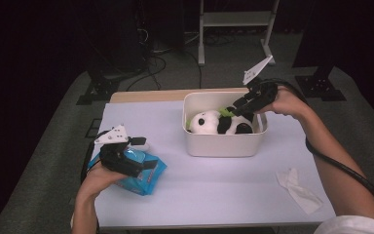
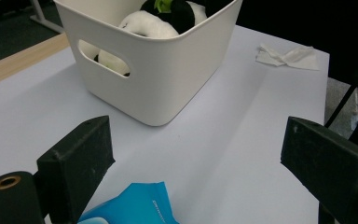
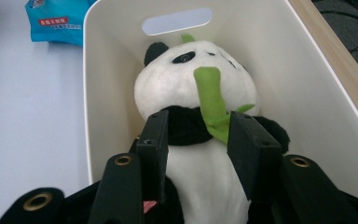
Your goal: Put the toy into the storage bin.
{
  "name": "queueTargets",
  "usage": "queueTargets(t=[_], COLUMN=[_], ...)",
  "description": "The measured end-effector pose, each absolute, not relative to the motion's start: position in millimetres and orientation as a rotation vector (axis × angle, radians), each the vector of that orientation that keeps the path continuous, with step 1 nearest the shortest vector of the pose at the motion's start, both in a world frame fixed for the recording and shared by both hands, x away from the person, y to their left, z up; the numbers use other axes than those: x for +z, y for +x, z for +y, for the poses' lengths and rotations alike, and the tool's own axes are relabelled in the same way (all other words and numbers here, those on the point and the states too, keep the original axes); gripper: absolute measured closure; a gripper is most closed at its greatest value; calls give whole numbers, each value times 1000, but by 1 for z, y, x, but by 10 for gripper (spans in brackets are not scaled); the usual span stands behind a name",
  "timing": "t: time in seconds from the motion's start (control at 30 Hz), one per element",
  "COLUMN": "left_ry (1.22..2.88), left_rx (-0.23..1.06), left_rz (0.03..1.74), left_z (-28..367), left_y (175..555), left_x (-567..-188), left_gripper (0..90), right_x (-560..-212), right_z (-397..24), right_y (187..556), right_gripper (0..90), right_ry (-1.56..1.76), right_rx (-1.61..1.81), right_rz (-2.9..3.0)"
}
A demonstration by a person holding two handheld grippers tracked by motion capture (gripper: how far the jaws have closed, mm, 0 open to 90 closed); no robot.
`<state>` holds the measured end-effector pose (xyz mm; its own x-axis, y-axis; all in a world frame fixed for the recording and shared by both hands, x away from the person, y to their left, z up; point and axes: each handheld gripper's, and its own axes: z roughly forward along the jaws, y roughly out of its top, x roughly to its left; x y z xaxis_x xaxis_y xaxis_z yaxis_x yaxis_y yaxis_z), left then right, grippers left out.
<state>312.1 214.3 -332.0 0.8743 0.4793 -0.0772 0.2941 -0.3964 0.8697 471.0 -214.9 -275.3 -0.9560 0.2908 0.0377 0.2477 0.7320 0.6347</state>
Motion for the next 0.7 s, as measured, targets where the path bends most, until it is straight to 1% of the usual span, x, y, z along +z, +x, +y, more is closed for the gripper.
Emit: queueTargets(t=[0.27, 0.7], left_ry=[2016, 2024], left_rx=[224, 222], left_rz=[562, 564], left_z=[212, 210], left_y=[312, 312], left_x=[-333, -335], left_gripper=[80, 80], right_x=[-269, -271], right_z=[-230, -250], right_y=[456, 434], right_gripper=[558, 514], right_ry=[473, 503], right_rx=[1053, 1059], right_rz=[2828, 2795])
